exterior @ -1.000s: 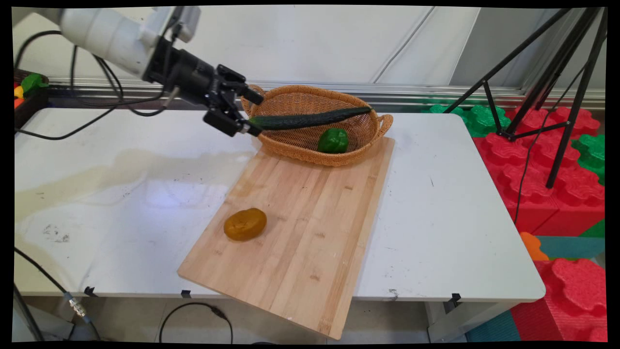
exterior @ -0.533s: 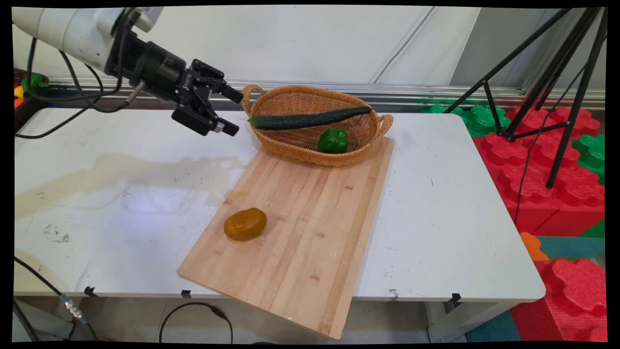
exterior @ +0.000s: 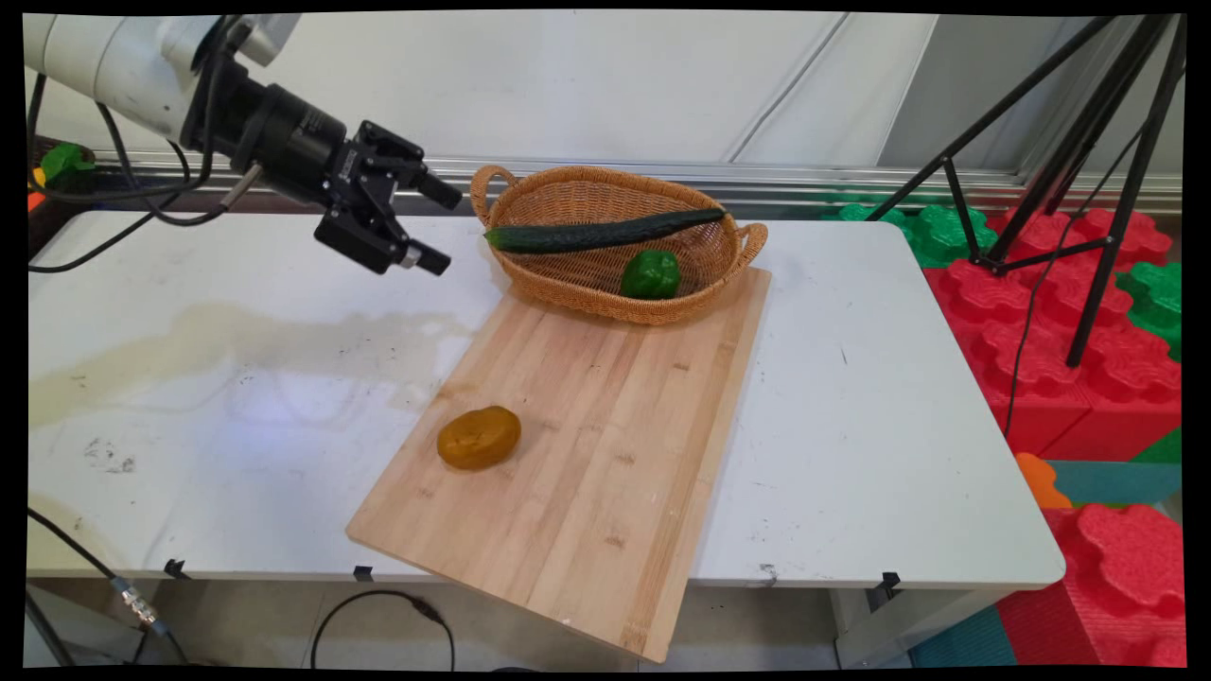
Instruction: Pick up the potato from the cutting board, then place the picked object in the vegetable basket
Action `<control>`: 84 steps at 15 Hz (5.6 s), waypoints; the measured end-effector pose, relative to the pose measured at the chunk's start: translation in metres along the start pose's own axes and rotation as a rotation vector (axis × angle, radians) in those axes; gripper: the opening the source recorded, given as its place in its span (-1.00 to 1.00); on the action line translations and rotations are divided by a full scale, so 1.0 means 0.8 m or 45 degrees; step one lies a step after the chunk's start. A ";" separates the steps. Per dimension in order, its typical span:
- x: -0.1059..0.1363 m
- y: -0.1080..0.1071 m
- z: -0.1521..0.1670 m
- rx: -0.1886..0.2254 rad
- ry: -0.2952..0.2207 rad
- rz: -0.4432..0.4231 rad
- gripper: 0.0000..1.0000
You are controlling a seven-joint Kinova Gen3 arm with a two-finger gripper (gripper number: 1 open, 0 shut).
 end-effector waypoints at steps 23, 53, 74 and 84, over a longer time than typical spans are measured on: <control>-0.093 0.072 0.131 -0.096 -0.358 0.011 1.00; -0.096 0.094 0.158 -0.077 -0.266 -0.077 -1.00; -0.021 0.014 0.016 0.162 0.098 -0.149 -1.00; -0.011 -0.089 0.036 0.344 0.171 -0.266 -1.00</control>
